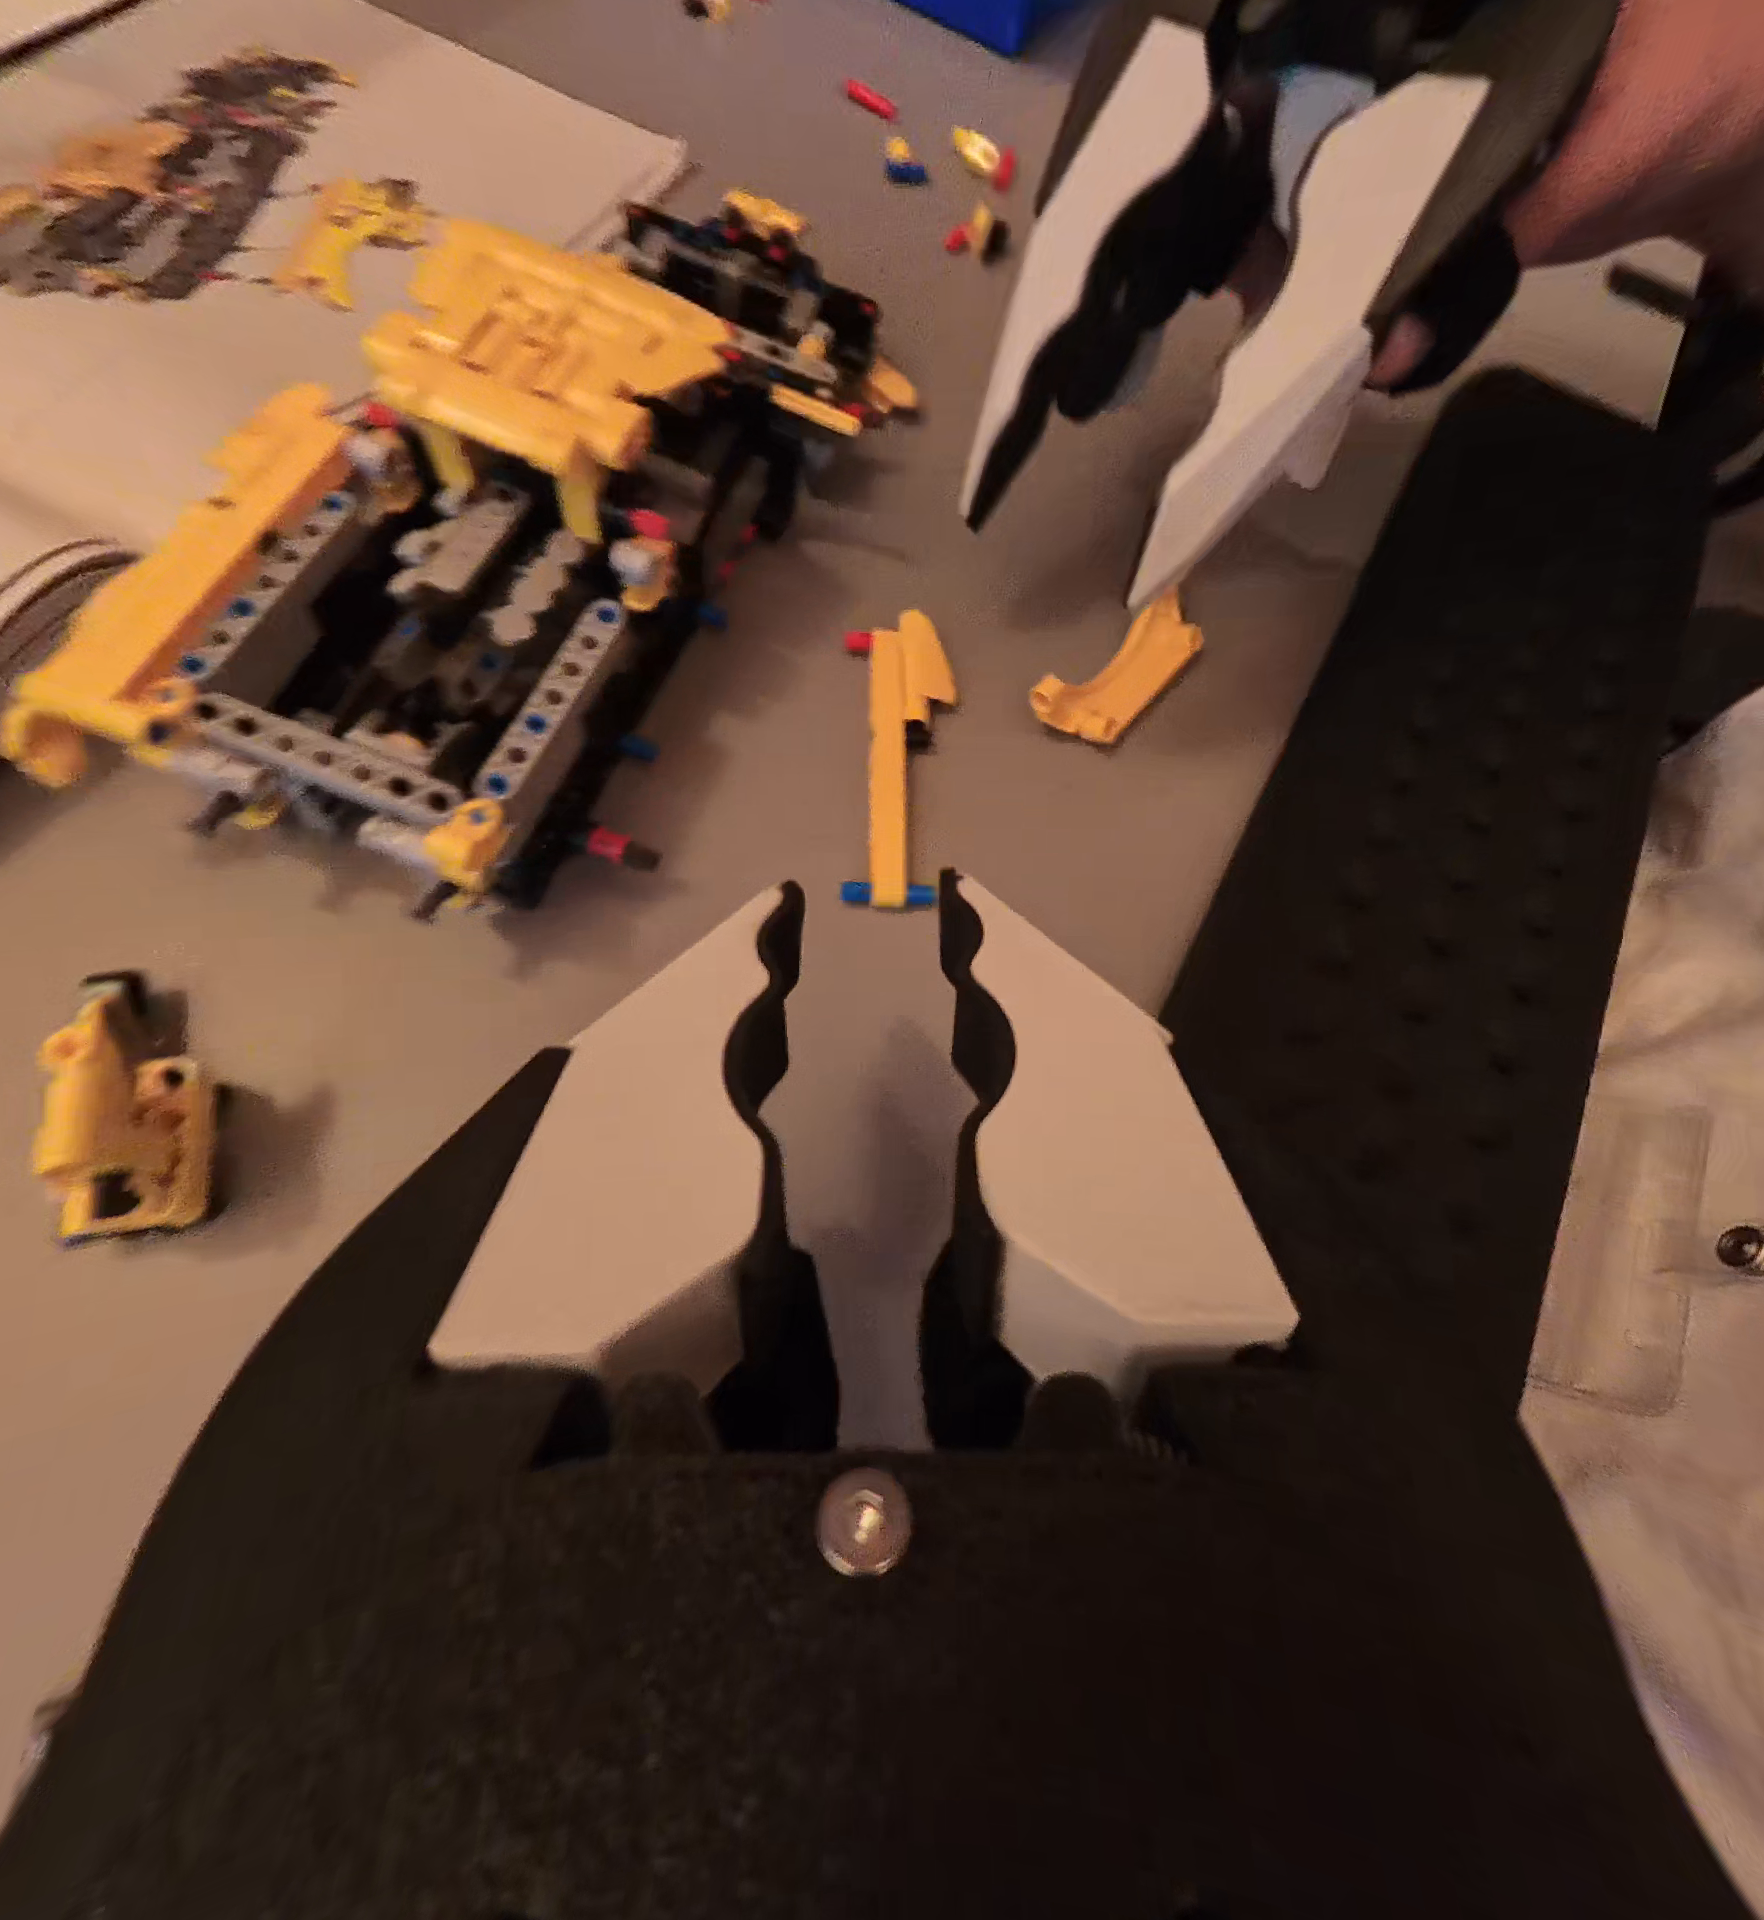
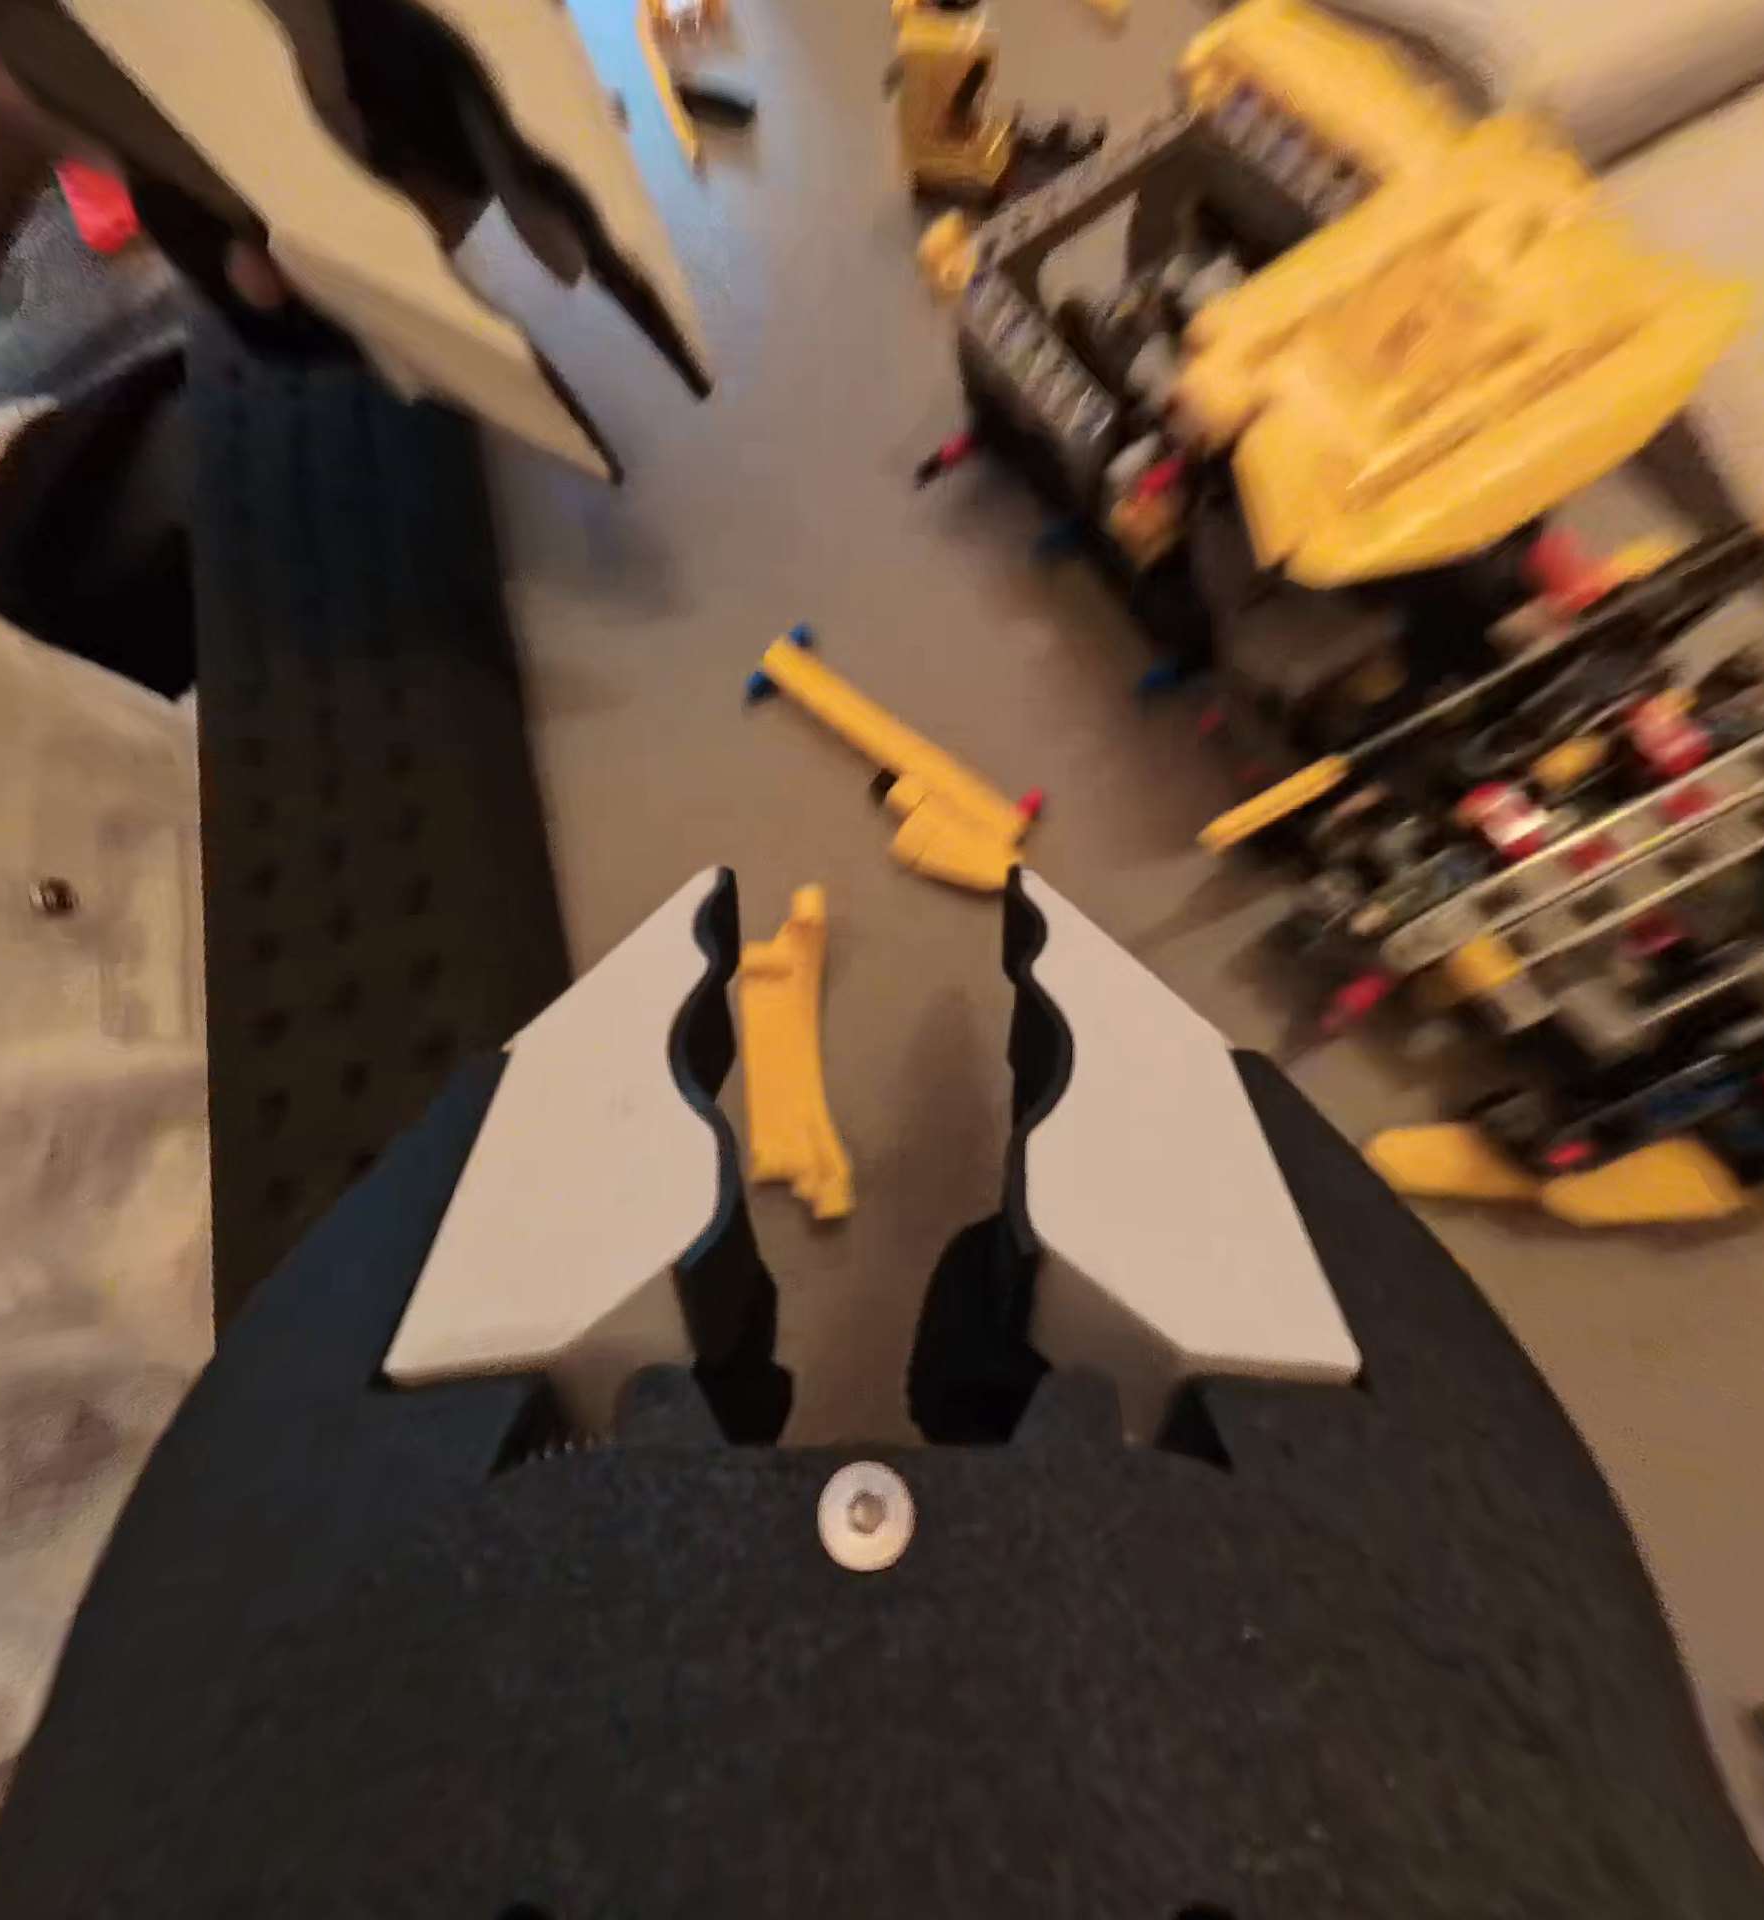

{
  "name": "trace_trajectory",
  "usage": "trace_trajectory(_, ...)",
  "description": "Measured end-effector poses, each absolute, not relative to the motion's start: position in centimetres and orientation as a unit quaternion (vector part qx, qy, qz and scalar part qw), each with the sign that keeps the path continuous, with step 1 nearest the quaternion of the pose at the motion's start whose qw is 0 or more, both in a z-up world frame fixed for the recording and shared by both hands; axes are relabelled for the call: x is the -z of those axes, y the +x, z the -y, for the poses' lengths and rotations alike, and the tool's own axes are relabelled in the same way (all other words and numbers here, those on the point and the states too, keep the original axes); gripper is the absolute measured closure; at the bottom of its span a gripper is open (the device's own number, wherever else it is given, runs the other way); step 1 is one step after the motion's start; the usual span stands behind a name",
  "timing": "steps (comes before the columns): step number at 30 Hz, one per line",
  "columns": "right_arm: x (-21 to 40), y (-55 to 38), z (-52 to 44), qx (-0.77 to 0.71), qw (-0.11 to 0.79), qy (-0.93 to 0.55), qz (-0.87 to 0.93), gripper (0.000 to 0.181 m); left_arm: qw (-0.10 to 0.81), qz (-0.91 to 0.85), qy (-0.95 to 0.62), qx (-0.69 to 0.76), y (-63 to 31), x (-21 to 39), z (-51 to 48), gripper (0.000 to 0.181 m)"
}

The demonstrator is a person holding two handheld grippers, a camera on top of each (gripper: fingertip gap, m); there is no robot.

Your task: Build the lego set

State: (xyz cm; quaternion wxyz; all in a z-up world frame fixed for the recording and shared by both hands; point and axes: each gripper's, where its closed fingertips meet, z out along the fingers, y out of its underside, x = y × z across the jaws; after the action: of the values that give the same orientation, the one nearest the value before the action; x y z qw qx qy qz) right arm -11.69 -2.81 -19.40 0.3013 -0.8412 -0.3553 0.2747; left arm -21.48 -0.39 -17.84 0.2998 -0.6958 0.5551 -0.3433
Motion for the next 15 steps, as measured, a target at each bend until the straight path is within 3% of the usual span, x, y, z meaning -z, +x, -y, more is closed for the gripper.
trace_trajectory(3,21.2,-11.6,5.4,-0.248,0.312,-0.847,0.353,0.146,0.295,-0.589,-0.680,0.322,-20.0,18.8,2.2,0.155)
trace_trajectory(9,23.0,-10.9,6.3,-0.208,0.270,-0.856,0.389,0.153,0.252,-0.589,-0.693,0.331,-17.5,20.0,5.2,0.156)
trace_trajectory(11,23.2,-11.1,6.5,-0.185,0.263,-0.845,0.427,0.170,0.242,-0.570,-0.706,0.344,-16.8,20.2,5.5,0.156)
trace_trajectory(15,21.8,-11.7,5.7,-0.095,0.318,-0.798,0.504,0.178,0.217,-0.517,-0.727,0.396,-15.9,19.8,5.5,0.155)
